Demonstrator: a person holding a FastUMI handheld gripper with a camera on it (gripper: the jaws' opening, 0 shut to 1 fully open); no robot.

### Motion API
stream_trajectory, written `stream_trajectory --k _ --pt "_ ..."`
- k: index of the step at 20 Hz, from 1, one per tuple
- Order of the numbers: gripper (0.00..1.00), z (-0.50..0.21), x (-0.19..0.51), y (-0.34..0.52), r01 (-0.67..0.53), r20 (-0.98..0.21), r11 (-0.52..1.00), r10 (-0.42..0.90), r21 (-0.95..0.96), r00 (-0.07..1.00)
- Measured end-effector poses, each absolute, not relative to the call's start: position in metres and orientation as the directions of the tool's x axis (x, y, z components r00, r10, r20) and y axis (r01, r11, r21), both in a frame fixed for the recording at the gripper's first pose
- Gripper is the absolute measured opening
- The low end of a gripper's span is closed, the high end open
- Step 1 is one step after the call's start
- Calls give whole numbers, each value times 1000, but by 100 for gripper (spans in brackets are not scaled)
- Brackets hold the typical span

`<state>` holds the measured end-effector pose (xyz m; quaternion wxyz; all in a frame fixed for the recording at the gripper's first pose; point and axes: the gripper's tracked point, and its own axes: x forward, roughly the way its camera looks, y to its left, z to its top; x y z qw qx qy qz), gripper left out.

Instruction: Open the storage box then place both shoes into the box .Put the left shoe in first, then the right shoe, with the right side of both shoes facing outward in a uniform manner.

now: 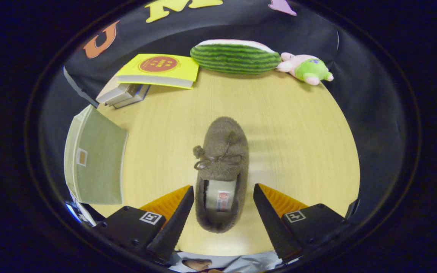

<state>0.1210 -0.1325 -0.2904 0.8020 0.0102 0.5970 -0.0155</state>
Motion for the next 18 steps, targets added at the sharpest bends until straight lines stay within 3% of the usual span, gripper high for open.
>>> stream_trajectory --k 5,9,10,12,14,16,18 --pt "96 -311 124 -151 72 -969 996 -75 -60 237" --pt "72 -325 134 -174 77 -962 986 -162 -149 219" --pt "57 -330 133 -171 66 -967 989 -146 -135 207" --pt "47 -343 132 -162 44 -978 996 -83 -76 192" --pt "19 -345 136 -162 33 -974 997 -75 -69 212" --pt "8 -344 136 -164 56 -971 996 -86 -75 223" --pt "6 -341 135 -164 74 -967 994 -95 -79 236"
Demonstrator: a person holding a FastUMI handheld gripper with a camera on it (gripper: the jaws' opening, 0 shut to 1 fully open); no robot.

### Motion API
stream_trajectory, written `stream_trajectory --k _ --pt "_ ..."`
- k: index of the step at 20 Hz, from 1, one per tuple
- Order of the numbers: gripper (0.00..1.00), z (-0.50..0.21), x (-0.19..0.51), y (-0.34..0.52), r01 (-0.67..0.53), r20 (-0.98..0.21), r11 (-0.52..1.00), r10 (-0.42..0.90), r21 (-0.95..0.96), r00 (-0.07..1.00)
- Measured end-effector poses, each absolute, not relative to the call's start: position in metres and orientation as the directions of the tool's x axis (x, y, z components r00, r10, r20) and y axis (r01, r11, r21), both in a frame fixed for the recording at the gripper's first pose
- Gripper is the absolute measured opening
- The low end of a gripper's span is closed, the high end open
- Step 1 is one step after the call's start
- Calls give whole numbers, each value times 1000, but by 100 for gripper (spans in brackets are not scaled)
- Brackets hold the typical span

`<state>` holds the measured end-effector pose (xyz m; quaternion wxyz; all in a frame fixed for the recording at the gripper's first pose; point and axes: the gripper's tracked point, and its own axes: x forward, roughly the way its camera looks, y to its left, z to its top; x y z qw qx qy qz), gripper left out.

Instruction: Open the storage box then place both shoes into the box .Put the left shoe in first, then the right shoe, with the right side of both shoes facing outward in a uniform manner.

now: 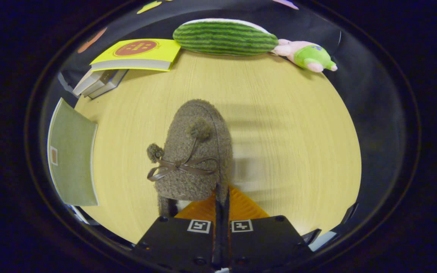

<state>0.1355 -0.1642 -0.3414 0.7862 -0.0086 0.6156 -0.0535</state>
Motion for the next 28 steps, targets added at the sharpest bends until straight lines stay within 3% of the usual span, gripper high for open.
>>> stream_trajectory --k 15,28 --pt "6 -241 116 -116 4 -918 990 -129 -138 374" --pt "6 -171 110 2 -62 -888 993 -62 -101 456"
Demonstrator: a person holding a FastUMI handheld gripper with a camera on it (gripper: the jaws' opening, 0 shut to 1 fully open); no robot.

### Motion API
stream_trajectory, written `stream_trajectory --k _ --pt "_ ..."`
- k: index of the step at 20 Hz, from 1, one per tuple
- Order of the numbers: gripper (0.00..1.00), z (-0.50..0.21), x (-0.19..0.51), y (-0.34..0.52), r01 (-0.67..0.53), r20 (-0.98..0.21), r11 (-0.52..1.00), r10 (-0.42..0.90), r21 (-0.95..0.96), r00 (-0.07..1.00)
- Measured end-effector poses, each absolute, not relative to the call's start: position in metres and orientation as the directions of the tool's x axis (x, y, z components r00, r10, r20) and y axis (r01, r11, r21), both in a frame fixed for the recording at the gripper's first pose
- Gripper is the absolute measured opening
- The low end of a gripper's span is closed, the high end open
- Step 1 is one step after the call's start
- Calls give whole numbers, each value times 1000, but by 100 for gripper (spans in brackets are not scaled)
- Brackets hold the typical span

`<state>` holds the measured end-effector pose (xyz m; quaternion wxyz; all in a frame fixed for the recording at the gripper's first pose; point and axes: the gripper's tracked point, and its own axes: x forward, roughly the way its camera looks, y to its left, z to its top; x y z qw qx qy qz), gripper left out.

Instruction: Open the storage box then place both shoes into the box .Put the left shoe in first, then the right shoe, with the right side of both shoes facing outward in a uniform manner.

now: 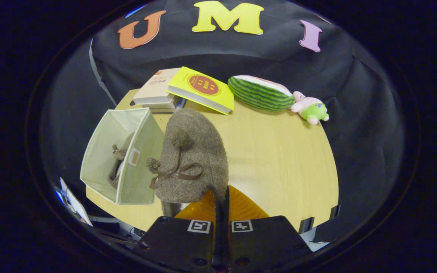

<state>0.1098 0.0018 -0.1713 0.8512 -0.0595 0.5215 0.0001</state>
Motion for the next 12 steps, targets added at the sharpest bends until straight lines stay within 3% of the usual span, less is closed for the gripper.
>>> stream_trajectory --k 8,12 --pt "6 -142 131 94 -25 -844 999 36 27 536" --pt "6 -142 138 142 -63 -814 993 116 97 570"
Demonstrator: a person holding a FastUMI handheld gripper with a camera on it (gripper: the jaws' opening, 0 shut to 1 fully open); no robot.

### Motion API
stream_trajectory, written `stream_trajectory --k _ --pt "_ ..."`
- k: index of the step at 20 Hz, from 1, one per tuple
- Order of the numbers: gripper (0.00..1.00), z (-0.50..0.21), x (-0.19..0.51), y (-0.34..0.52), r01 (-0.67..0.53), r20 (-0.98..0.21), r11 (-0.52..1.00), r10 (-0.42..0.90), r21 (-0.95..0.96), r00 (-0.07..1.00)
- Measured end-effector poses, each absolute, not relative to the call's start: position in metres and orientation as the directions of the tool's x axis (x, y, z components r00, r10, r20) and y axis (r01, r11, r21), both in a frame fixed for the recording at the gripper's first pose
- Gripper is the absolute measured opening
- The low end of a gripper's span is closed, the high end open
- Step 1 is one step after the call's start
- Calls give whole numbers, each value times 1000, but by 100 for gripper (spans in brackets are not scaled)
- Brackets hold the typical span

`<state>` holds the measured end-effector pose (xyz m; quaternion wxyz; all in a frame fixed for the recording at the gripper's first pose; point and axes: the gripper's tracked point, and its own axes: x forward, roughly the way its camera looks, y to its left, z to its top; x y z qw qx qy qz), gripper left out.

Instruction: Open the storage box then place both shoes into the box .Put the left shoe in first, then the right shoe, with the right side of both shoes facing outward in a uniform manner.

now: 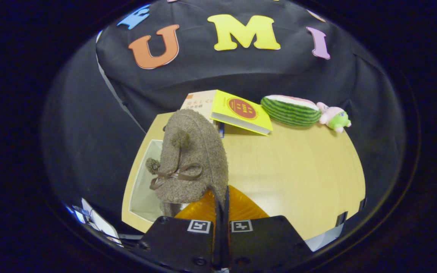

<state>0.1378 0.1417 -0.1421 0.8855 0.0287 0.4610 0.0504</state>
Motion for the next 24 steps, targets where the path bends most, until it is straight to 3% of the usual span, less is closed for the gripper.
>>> stream_trajectory --k 5,10,16,24 --pt "6 -151 145 185 -30 -778 983 161 180 608" --pt "6 -182 149 218 5 -796 976 175 219 580" --pt "7 -218 140 232 26 -857 985 135 171 497" --pt "11 -214 147 214 53 -832 990 80 130 549"
